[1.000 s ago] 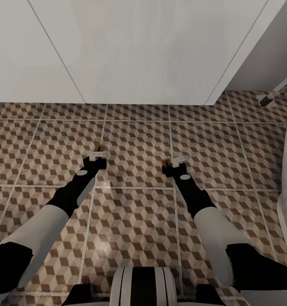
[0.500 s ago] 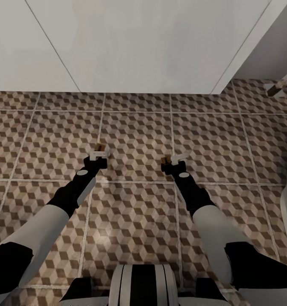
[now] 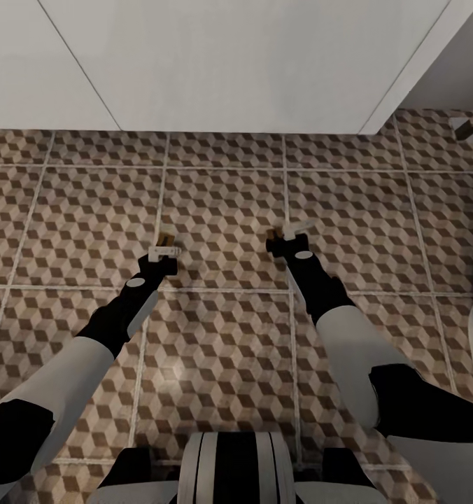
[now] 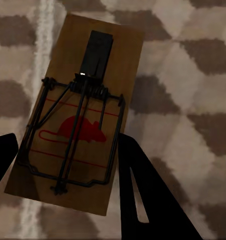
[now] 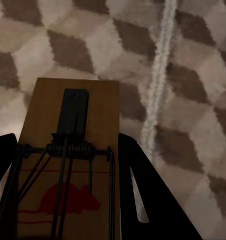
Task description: Take the four mousetraps from the cabinet in the bathroom and place them on the bathroom floor. Make sure all four end up on the same floor surface, and ensure that at least two of them are either under or directly next to the same bathroom sink.
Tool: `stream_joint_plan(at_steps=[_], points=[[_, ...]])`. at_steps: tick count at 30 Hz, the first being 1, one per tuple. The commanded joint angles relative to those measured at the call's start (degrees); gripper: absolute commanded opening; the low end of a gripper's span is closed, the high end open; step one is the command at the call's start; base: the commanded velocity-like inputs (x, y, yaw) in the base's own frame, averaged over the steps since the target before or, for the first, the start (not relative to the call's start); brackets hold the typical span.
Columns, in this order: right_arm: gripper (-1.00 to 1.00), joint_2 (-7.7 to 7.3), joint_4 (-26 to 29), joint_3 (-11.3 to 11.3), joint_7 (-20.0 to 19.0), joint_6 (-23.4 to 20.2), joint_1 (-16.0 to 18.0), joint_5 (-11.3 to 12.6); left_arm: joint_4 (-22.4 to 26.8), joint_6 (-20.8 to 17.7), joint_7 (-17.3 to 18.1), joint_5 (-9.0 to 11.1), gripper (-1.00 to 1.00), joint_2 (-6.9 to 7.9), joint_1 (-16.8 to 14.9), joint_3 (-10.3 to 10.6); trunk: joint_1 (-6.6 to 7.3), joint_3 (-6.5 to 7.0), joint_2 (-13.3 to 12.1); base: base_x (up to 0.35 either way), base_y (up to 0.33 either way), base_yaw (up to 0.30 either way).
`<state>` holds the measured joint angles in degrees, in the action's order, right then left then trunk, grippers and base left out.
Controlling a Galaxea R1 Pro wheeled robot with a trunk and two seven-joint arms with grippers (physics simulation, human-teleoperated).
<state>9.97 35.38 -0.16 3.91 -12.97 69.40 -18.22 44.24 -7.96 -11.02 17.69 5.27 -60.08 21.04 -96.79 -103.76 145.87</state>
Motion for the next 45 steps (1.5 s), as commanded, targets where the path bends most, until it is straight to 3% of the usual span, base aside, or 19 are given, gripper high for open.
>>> stream_joint_plan(at_steps=[1, 5, 11, 16, 20, 45], points=[[-1.00, 0.03, 0.0, 0.0, 0.2, -0.7, 0.5, -0.3, 0.2, -0.2, -0.6, 0.5, -1.00, 0.09, 0.0, 0.4, -0.01, -0.26, 0.0, 0.000, 0.000, 0.000], [-1.00, 0.03, -0.2, 0.0, 0.4, -1.1, 1.2, -0.3, 0.7, -0.3, -0.6, 0.5, -1.00, 0.12, 0.0, 0.4, -0.12, -1.15, 0.1, 0.000, 0.000, 0.000], [-1.00, 0.03, -0.3, 0.3, 0.4, -1.2, 1.3, -0.3, 3.2, -0.5, -0.6, 0.4, -1.00, 0.21, 0.0, 0.4, -0.12, -1.15, 0.1, 0.000, 0.000, 0.000], [-1.00, 0.03, -0.2, 2.7, 0.5, -1.2, 1.4, -0.3, 6.4, -1.3, -0.7, 0.4, -1.00, 0.28, 0.0, 0.3, -0.12, -1.15, 0.1, 0.000, 0.000, 0.000], [-1.00, 0.03, -0.2, 3.2, 0.5, -1.2, 1.4, -0.3, 8.5, -2.0, -0.7, 0.3, -1.00, 0.65, 0.0, 0.3, -0.12, -1.15, 0.1, 0.000, 0.000, 0.000], [-1.00, 0.03, 0.5, 3.4, 0.1, -0.8, 1.3, -0.3, 9.0, -3.4, -0.7, 0.3, -1.00, 1.06, 0.0, 0.3, -0.68, -1.24, 0.4, 0.000, 0.000, 0.000]])
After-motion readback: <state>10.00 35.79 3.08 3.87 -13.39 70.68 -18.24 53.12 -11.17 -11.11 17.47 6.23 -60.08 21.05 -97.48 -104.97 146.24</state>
